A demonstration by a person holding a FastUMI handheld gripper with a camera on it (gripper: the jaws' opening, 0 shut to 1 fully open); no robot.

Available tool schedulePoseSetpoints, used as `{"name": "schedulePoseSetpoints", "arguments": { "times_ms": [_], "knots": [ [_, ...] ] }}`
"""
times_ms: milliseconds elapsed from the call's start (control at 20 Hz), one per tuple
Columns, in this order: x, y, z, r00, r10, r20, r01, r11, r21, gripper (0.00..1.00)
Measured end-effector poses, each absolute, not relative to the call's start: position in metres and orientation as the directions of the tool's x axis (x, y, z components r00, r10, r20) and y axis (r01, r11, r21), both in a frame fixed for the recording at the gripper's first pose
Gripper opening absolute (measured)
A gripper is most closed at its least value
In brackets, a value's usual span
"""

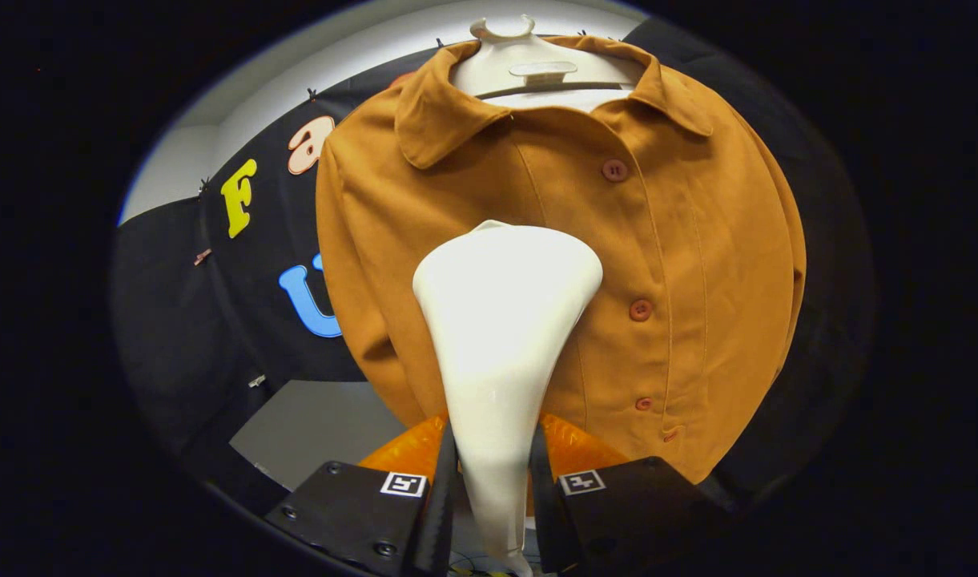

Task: Iron the clothes twice with a garment steamer, once on the left side and once on the right side.

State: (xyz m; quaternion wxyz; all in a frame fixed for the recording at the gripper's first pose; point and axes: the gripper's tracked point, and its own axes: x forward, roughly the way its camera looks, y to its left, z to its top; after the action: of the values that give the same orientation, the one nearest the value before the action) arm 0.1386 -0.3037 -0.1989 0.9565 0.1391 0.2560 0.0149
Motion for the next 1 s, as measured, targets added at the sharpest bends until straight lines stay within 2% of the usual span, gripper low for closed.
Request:
{"name": "schedulePoseSetpoints", "arguments": {
  "times_ms": [450, 1000],
  "knots": [
    [0.123, -0.315, -0.258, 0.800, 0.120, -0.588, 0.042, 0.966, 0.254, 0.46],
    [0.084, -0.324, -0.344, 0.658, 0.117, -0.744, 0.071, 0.974, 0.215, 0.46]
  ]
}}
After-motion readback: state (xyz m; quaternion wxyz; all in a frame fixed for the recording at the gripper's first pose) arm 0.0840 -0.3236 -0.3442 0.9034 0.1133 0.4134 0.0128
